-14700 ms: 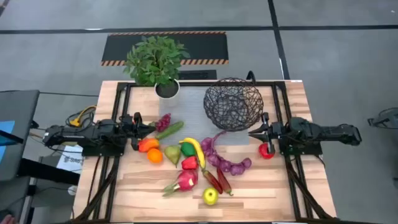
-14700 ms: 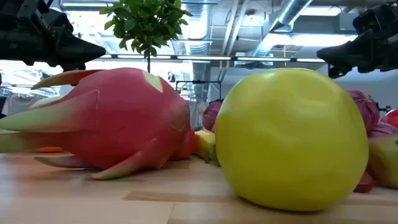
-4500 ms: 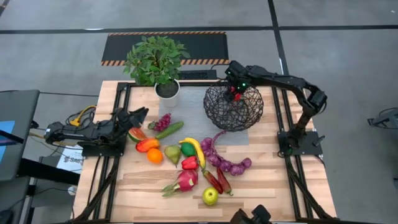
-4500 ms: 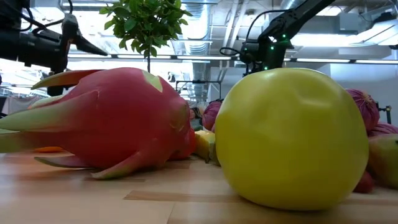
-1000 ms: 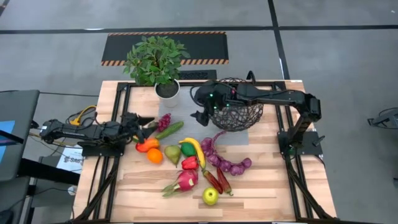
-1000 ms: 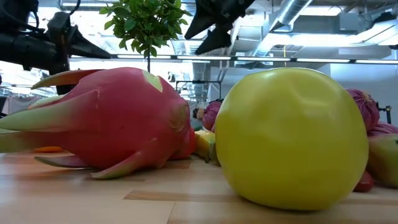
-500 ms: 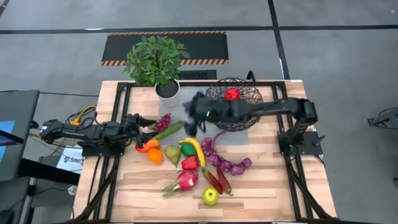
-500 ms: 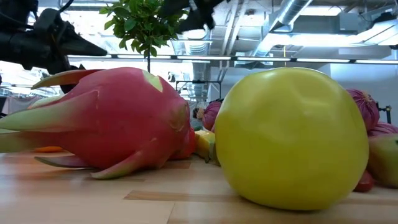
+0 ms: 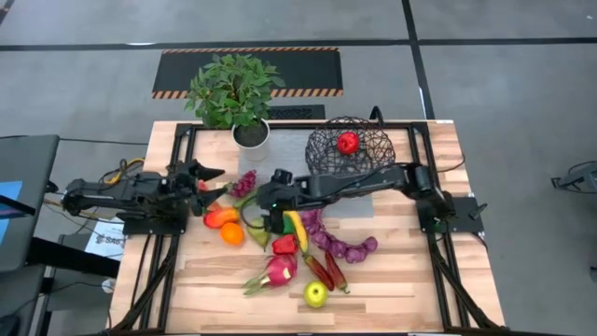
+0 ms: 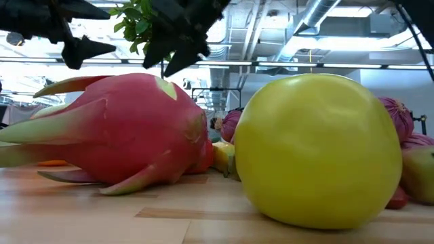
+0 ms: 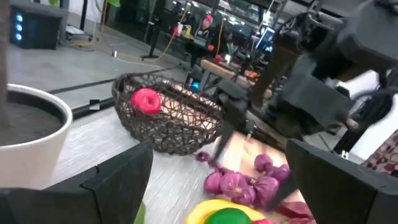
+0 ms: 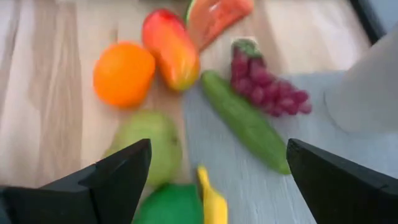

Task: Build produce basket
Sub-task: Put the pear into the wire basket

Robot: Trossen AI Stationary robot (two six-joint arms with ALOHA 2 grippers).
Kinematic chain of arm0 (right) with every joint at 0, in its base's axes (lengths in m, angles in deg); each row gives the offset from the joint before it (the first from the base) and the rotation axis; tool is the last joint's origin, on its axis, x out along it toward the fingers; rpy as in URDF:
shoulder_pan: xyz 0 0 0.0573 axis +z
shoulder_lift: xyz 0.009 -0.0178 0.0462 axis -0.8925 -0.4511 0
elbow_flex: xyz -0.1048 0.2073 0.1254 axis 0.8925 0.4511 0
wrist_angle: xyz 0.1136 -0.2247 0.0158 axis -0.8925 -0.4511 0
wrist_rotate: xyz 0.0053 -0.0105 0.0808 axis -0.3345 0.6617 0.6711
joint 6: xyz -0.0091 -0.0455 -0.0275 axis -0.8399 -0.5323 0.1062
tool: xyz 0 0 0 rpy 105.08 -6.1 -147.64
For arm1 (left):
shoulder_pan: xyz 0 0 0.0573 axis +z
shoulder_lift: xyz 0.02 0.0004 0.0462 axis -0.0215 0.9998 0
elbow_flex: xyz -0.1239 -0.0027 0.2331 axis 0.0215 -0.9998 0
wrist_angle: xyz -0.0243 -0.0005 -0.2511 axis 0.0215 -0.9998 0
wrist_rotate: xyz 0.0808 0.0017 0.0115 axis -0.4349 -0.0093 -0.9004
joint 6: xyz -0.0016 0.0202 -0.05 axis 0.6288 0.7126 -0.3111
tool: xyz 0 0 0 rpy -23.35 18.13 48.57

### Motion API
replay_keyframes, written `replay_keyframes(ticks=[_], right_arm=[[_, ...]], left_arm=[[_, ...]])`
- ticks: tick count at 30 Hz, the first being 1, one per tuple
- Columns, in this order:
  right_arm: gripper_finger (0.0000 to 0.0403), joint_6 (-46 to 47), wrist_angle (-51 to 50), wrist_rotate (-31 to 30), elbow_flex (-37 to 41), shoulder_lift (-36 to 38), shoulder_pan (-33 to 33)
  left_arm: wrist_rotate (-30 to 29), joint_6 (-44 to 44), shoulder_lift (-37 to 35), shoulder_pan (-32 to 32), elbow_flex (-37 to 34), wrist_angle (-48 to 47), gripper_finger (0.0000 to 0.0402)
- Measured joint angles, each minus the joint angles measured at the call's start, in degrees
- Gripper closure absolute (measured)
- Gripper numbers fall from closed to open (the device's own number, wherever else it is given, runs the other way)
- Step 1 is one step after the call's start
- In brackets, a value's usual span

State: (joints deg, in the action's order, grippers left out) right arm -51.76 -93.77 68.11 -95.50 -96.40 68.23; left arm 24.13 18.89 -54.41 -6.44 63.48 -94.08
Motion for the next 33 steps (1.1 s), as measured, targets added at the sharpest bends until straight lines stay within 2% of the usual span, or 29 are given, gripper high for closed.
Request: replay_keyframes(ticks=[7, 14, 26, 33], right_arm=[[0.0004, -1.8, -3.7, 2.9, -9.2, -8.1, 1.3], [0.0004, -1.7, -4.9, 4.8, -14.5, -14.7, 1.3], [0.0010, -1.3, -9.3, 6.2, -15.3, -19.6, 0.4], [0.0045, -0.6, -8.5, 6.1, -15.4, -20.2, 0.4]], left_arm=[[0.1, 0.0, -0.6, 0.0, 2.8, -5.1, 0.0047], [0.4, -0.6, -0.9, 0.0, 2.7, -7.3, 0.0047], [-0.4, -1.6, -1.0, 0.0, 2.7, -8.3, 0.0047], [-1.3, -2.4, -1.0, 0.0, 2.7, -8.5, 0.0047]])
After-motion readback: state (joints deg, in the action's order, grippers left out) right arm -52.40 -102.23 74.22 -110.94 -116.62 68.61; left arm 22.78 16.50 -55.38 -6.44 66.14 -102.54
